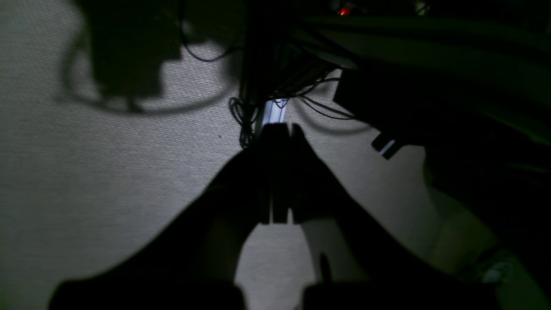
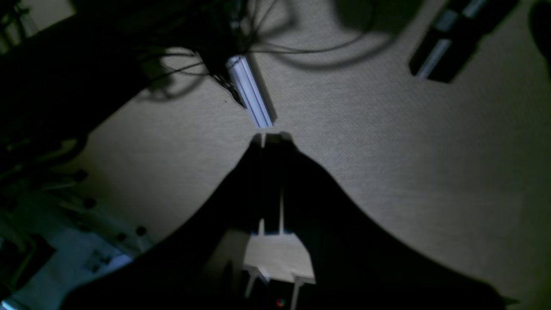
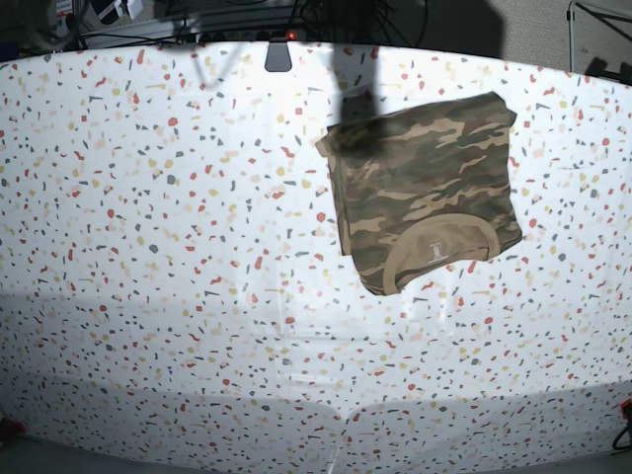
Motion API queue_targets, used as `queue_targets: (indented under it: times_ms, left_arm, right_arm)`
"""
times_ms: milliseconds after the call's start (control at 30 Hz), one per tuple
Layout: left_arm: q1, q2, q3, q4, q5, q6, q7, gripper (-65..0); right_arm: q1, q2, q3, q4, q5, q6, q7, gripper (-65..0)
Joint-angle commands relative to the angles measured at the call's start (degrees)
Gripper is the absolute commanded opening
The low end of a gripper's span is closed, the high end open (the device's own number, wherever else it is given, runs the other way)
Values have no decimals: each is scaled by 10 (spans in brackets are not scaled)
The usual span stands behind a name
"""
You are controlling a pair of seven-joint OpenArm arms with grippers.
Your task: Fold the T-shirt properly
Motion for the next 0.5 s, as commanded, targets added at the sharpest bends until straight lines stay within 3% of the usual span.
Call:
queue_targets:
  times_ms: [0, 233, 467]
  left_arm:
    - [0, 0, 0, -8, 9, -3, -3, -650]
    - [-43, 16, 0, -53, 26, 56, -3, -650]
    - [-78, 19, 0, -60, 23, 57, 4, -650]
  right_arm:
    - [7, 12, -10, -10, -1, 5, 4, -650]
    - [66, 17, -123, -63, -1, 5, 45, -650]
    - [96, 17, -237, -75, 8, -50, 76, -650]
